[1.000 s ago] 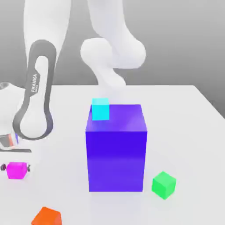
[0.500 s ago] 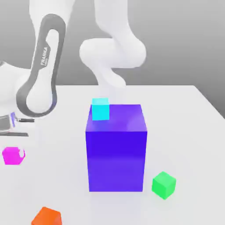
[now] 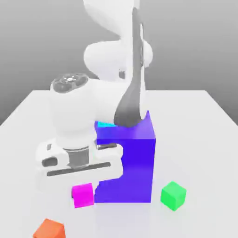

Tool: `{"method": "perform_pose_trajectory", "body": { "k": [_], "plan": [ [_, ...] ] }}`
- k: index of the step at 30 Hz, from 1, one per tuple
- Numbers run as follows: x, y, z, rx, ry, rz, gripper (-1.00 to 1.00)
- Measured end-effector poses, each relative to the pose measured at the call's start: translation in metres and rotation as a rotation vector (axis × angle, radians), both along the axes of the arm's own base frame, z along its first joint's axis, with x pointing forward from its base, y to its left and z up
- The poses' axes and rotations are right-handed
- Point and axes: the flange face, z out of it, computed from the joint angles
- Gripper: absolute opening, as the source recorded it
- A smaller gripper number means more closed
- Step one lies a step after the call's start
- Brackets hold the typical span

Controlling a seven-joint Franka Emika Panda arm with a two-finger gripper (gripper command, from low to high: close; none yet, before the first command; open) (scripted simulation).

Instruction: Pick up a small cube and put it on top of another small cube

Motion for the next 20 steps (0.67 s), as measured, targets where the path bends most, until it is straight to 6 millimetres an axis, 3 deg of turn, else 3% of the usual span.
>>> {"method": "perform_pose_trajectory", "body": {
  "k": [2,5,7,9,11,16,17,20],
  "plan": [
    [-0.008,0.049,0.004,-0.003,0.003,0.112,-1.0],
    [-0.035,0.13,0.011,-0.009,0.009,0.364,-1.0],
    [-0.052,0.157,0.017,-0.009,0.009,0.516,-1.0],
    [-0.068,0.178,0.022,-0.005,0.01,0.66,-1.0],
    [-0.078,0.185,0.023,0.0,0.009,0.753,-1.0],
    [-0.078,0.183,-0.024,0.003,0.009,0.777,-1.0],
    [-0.079,0.183,-0.033,0.002,0.009,0.777,1.0],
    [-0.079,0.183,-0.033,0.002,0.009,0.777,1.0]
  ]
}}
